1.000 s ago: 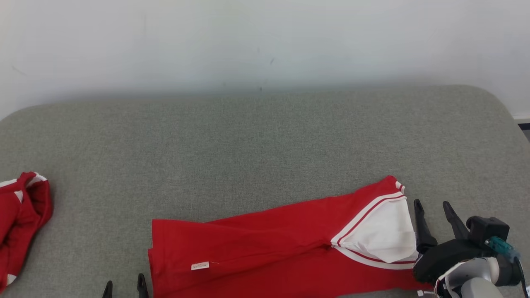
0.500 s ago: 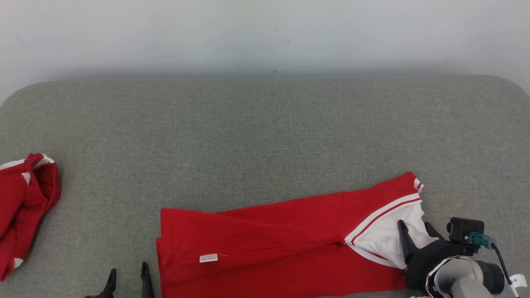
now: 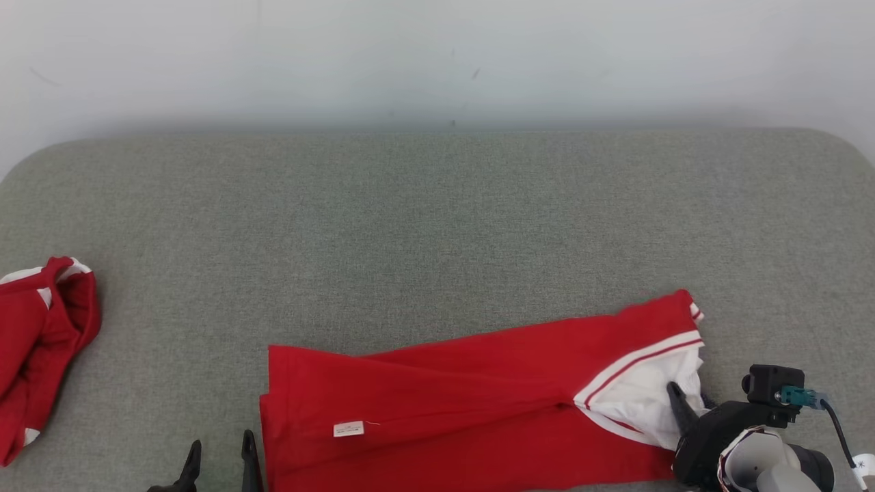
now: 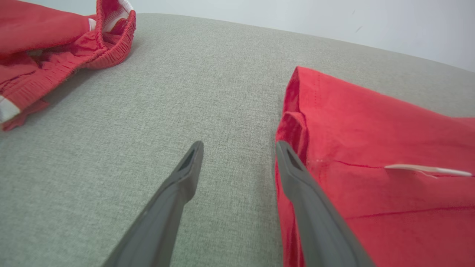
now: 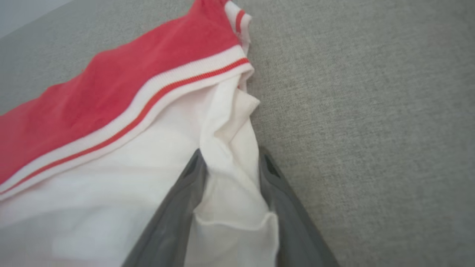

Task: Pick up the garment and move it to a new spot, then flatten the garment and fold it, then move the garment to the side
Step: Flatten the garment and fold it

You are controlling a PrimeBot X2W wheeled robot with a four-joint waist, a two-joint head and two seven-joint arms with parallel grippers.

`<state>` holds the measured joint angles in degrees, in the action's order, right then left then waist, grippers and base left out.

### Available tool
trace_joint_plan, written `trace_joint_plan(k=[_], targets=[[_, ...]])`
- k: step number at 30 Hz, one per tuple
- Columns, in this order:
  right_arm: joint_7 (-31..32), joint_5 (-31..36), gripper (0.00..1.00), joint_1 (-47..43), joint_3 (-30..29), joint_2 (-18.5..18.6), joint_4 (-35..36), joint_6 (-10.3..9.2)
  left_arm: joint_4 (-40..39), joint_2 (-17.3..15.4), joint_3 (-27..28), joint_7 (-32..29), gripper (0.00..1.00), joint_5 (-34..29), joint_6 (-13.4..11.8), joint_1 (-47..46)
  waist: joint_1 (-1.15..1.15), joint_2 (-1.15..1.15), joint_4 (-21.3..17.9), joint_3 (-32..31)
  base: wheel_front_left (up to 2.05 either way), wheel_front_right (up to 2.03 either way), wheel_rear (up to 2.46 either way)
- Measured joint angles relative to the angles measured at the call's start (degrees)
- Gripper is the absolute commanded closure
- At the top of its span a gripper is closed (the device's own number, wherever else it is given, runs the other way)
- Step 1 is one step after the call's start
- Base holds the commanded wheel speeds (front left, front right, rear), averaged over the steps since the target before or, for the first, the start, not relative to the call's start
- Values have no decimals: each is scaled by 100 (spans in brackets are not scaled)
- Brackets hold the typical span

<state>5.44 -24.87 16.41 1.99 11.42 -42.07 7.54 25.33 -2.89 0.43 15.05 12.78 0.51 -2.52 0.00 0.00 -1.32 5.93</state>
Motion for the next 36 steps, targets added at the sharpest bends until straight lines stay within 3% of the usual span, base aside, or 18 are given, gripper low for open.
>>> trace_joint_plan(k=[8, 22, 29, 36], targets=[[-260, -250, 100, -63, -10, 109, 7, 11, 0, 0, 23, 0, 0, -1, -3, -4, 0, 0, 14, 1, 0, 0, 0], [-1885, 593, 100, 130, -1233, 58, -402, 2, 8, 1, -3, 0, 0, 69, -26, 15, 0, 1, -76, -89, 0, 0, 0], [-2002, 623, 100, -25, -782, -229, 314, 2, 20, 1, -12, 0, 0, 85, -48, 35, 0, 1, -164, -172, 0, 0, 0], [-1852, 300, 100, -632, 321, -394, 1423, 1, 23, 0, -37, 0, 0, 125, -46, 104, 0, 1, -207, -261, 0, 0, 0]])
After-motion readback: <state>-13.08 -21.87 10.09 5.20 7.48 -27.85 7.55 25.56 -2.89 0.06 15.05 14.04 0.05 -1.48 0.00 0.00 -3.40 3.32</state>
